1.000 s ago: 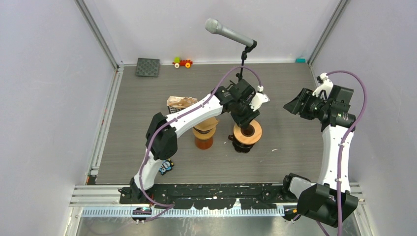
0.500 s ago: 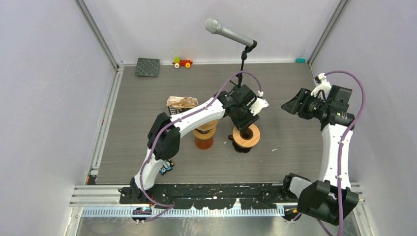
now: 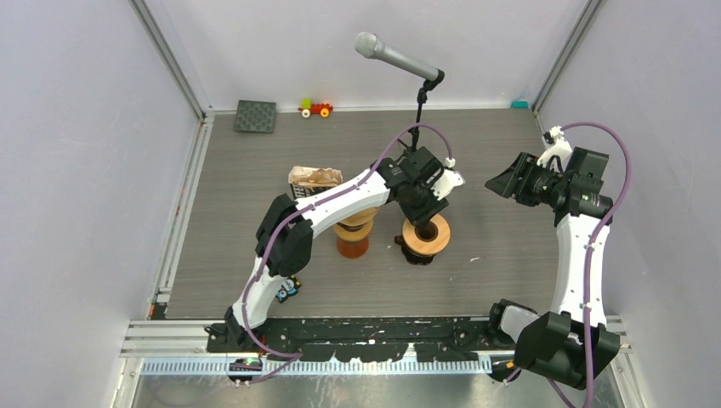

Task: Place the coffee filter in the dripper
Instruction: Place the dripper holder onto the coffee server.

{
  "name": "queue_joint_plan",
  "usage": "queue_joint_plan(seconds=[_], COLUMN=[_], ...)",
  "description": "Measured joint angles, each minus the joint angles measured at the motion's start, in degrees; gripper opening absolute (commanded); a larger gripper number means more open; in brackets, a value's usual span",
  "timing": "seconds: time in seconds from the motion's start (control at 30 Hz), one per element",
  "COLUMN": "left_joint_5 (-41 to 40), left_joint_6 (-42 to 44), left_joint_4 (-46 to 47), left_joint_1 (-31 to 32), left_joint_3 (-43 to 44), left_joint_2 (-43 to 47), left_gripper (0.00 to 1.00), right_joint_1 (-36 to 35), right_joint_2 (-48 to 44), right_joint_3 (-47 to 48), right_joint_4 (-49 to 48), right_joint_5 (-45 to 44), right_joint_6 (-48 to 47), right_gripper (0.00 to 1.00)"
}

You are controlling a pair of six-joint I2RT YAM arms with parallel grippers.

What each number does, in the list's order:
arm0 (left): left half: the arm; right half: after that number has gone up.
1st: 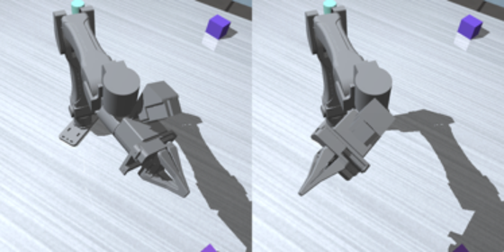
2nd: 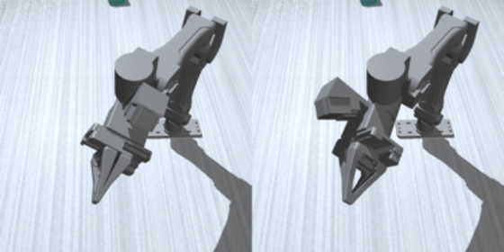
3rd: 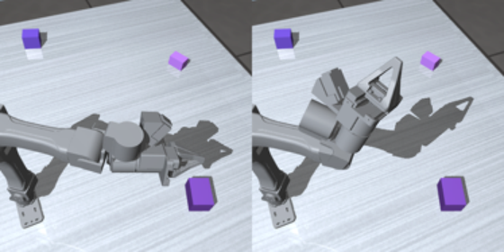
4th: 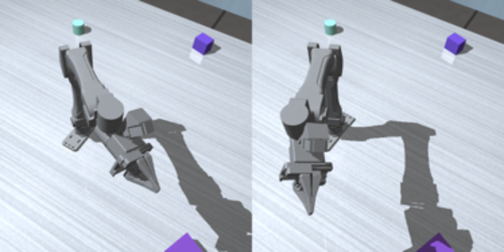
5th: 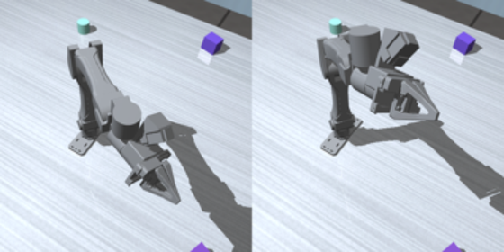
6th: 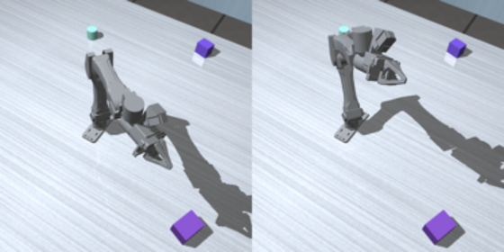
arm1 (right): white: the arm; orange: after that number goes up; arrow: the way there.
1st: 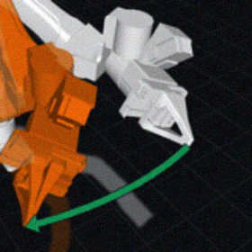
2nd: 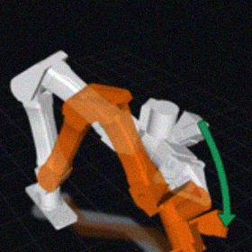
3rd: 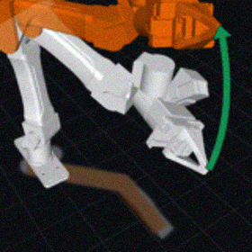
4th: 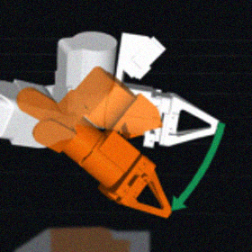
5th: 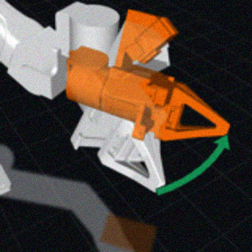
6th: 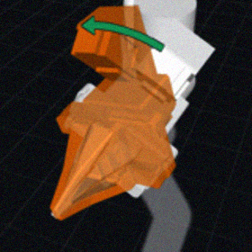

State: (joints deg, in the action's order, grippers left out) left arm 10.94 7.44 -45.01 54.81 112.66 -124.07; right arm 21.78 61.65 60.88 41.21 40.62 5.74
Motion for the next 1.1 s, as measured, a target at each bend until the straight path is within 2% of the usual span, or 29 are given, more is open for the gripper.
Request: queue_joint_plan(seconds=[0.67,0.97,1.1], left_joint_5=[-0.3,-0.4,-0.5], left_joint_6=[0.5,0.5,0.5], left_joint_4=[1.7,1.8,1.7], left_joint_1=[0.0,0.0,0.0], left_joint_3=[-3.4,-3.4,-3.3], left_joint_2=[1.8,1.8,1.8], left_gripper=[0.23,0.40,0.51], right_joint_1=[0.0,0.0,0.0], right_joint_2=[0.7,0.7,0.7], right_joint_3=[-0.1,-0.2,-0.2], right_joint_4=[0.0,0.0,0.0], right_joint_5=[0.7,1.3,1.5], right_joint_6=[-0.9,-0.9,-1.1], right_gripper=[0.57,0.57,0.57])
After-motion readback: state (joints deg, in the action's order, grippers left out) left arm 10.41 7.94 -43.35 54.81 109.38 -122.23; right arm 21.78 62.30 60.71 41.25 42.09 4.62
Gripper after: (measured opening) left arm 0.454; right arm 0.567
